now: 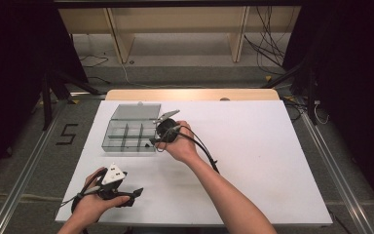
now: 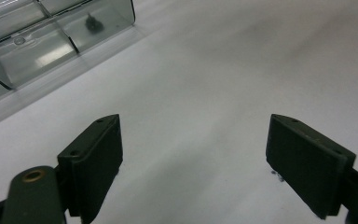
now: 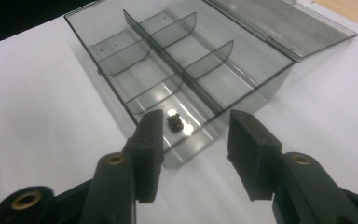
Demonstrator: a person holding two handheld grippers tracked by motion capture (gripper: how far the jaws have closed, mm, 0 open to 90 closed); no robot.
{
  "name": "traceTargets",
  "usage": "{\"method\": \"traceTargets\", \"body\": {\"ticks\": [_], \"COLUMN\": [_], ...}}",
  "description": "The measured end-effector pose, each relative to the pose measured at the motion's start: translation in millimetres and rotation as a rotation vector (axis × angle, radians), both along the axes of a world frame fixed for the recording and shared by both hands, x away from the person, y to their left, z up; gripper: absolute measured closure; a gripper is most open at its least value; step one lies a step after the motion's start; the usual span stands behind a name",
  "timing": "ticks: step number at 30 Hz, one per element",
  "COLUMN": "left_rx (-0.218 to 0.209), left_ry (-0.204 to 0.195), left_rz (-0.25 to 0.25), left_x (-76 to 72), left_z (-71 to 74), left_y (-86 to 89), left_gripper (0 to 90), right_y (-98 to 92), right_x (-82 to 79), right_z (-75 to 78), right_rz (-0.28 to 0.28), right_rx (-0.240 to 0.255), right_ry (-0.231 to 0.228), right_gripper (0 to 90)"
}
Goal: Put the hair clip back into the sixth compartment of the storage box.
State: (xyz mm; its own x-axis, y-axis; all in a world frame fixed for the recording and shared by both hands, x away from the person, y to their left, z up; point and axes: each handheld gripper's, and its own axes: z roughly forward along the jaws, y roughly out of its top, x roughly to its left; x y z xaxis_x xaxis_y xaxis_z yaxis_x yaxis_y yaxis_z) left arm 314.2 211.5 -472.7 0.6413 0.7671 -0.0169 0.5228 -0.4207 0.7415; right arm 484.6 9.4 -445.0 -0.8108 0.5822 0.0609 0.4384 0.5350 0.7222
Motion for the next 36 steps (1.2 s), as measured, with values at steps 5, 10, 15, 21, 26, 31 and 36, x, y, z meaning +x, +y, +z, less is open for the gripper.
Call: {"method": "traceTargets", "body": {"ticks": [5,10,15,21,26,31,36], "left_rx": [0.006,0.005,0.007,0.008,0.009,0.01,0.007], "left_ry": [0.002,-0.001,-0.002,-0.002,0.0,-0.001,0.0], "left_rz": [0.0,0.002,0.005,0.007,0.01,0.011,0.014], "left_x": [0.0,-0.1,-0.5,-0.9,-1.0,-1.2,-1.7], "left_z": [0.2,0.1,0.6,0.7,0.5,0.8,0.6], "left_y": [0.5,0.0,0.5,0.7,0.6,0.4,0.5], "left_gripper": [18.2,18.2,18.2,18.2,18.2,18.2,18.2], "right_y": [-22.0,-46.2,-73.3,-116.1,-154.3,-188.3,-212.1], "right_x": [-10.9,-24.3,-40.9,-63.4,-85.9,-103.4,-117.3], "right_z": [0.4,2.2,4.0,6.4,1.9,1.1,-1.7], "right_rz": [-0.009,-0.017,-0.034,-0.068,-0.092,-0.122,-0.143], "right_rx": [0.037,0.066,0.072,0.108,0.118,0.144,0.16], "right_ry": [0.004,-0.002,-0.018,-0.042,-0.079,-0.103,-0.108], "right_gripper": [50.3,45.8,40.9,37.3,34.4,34.0,33.7]}}
